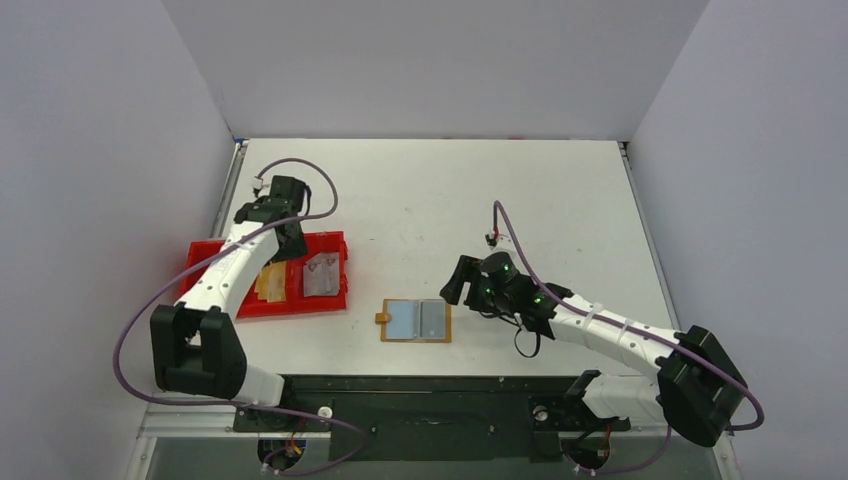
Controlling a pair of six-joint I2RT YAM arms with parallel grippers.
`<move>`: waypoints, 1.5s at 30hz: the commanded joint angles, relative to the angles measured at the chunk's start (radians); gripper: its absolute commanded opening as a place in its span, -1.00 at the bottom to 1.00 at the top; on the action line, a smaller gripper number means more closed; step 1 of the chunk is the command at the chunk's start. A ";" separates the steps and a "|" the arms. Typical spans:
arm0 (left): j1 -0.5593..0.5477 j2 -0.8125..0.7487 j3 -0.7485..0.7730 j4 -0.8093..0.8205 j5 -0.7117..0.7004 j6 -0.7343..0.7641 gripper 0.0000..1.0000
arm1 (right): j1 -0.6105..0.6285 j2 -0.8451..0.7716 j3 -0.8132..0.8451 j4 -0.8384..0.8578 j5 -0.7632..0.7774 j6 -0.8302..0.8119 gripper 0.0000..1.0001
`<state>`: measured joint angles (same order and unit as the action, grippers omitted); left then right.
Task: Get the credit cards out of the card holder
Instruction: Place the credit card in the storage box, then remove the credit card from the card holder.
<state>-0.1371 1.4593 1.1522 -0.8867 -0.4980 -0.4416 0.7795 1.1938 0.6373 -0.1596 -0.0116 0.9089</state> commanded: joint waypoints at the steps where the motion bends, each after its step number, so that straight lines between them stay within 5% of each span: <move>1: -0.081 -0.079 0.055 -0.011 0.097 -0.012 0.04 | 0.003 0.034 0.028 0.002 0.060 0.022 0.42; 15: -0.541 -0.050 -0.042 0.102 0.311 -0.176 0.12 | 0.042 0.078 0.026 -0.012 0.135 0.097 0.40; 29: -0.600 0.047 -0.220 0.262 0.314 -0.247 -0.46 | 0.069 0.126 0.015 -0.006 0.143 0.114 0.38; 45: -0.660 0.156 -0.235 0.408 0.431 -0.319 -0.79 | 0.071 0.150 -0.005 0.016 0.142 0.113 0.37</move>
<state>-0.7830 1.5879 0.9073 -0.5560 -0.1211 -0.7254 0.8459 1.3392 0.6376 -0.1787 0.1017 1.0153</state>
